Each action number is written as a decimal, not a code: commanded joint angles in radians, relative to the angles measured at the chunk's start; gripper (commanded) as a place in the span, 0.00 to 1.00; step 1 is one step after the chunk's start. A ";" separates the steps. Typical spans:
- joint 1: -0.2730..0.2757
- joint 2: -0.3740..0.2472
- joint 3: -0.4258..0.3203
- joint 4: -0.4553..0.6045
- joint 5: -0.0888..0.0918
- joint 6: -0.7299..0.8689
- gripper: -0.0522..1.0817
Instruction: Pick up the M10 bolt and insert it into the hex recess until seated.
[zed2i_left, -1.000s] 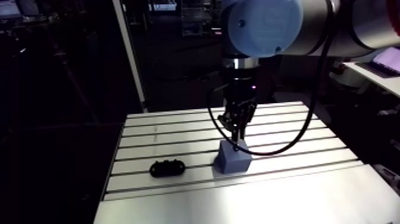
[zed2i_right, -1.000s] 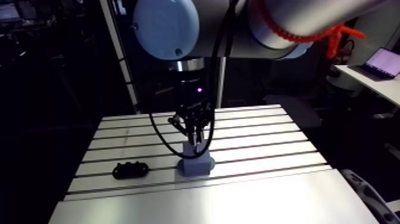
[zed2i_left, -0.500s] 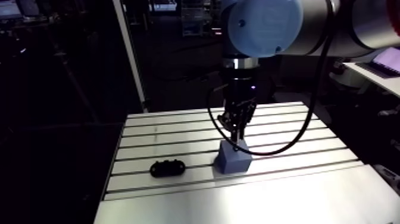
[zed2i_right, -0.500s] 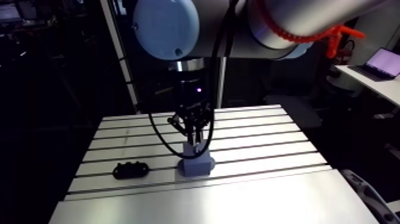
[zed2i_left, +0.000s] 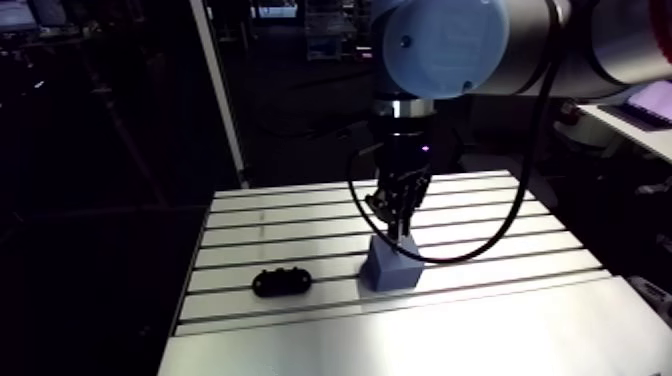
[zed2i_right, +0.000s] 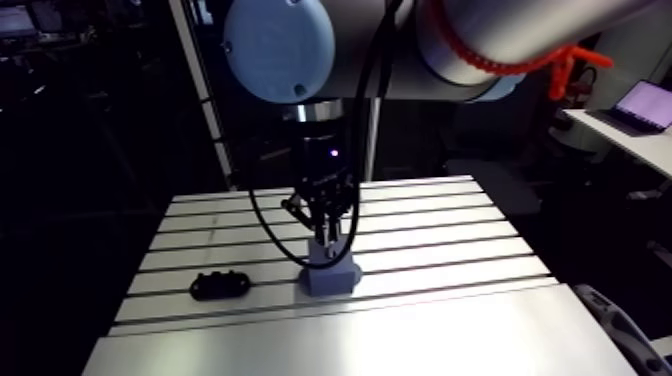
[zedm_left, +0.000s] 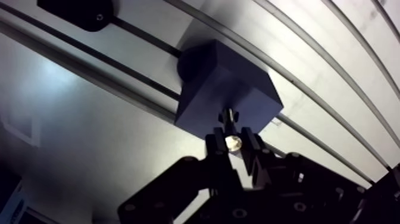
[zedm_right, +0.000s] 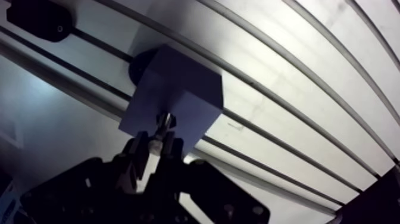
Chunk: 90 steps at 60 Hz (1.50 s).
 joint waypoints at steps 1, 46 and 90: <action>-0.001 0.006 0.002 -0.001 -0.002 0.002 1.00; -0.003 0.013 0.004 -0.003 0.000 0.002 1.00; -0.001 0.003 0.022 -0.033 0.010 -0.028 0.05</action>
